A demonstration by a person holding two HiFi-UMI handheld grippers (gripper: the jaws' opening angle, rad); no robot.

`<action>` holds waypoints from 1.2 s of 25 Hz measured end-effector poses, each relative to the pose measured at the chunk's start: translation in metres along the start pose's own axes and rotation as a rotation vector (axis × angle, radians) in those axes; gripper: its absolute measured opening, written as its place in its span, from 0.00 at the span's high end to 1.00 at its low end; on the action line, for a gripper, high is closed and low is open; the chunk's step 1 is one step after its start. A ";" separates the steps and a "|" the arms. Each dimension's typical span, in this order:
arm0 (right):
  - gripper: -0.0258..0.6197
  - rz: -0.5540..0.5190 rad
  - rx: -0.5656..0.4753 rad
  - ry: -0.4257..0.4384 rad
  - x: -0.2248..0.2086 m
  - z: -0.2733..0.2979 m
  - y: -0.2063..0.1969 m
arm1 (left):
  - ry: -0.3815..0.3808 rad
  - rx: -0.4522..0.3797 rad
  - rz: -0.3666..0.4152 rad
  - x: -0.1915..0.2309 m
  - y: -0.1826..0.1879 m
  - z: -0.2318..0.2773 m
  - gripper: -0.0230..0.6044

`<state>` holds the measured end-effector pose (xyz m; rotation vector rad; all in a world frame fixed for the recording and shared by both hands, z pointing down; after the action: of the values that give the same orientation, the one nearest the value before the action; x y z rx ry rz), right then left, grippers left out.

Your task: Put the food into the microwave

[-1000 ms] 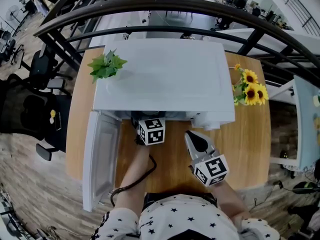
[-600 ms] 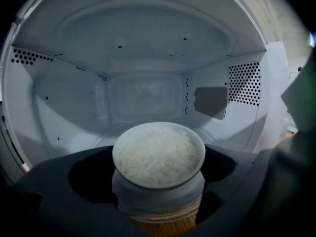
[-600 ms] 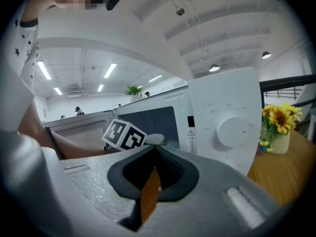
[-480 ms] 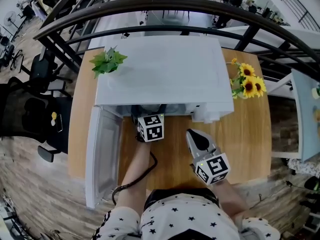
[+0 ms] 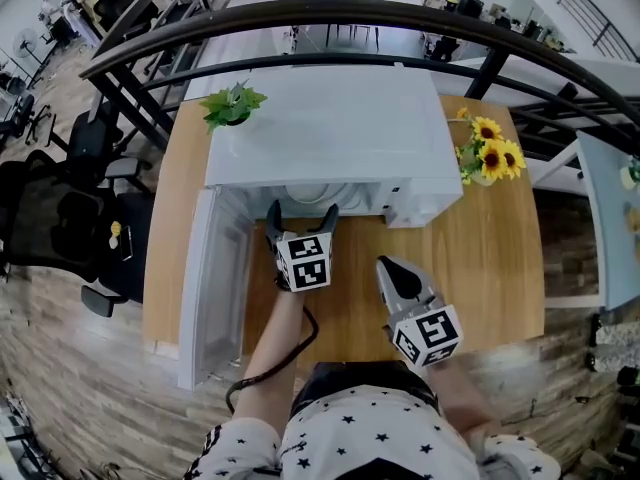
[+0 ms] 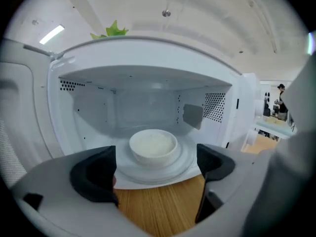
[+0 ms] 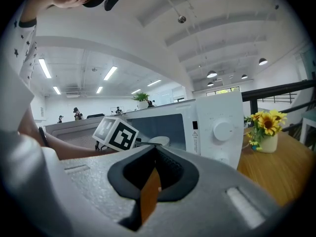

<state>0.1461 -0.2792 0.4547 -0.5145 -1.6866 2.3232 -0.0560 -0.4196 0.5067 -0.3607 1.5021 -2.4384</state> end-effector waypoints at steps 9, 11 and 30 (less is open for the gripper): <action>0.95 -0.016 -0.046 -0.016 0.028 -0.047 -0.008 | -0.091 -0.034 -0.052 -0.025 -0.019 -0.071 0.20; 0.95 -0.020 -0.055 -0.017 0.034 -0.058 -0.012 | -0.102 -0.034 -0.044 -0.033 -0.024 -0.086 0.27; 0.95 -0.064 -0.115 -0.008 0.102 -0.170 -0.036 | -0.108 -0.143 -0.048 -0.089 -0.071 -0.273 0.89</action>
<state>0.1217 -0.0810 0.4265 -0.4651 -1.8214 2.1961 -0.0712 -0.1313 0.4446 -0.5532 1.6434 -2.3119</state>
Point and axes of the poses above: the fingertips, and each gripper's own axes: z forward along the fingers, x to its left, y out of its top, the point moved 10 cm from there along -z, backward along the fingers, and after that the axes turned 9 degrees about -y, right-handed, at the moved point
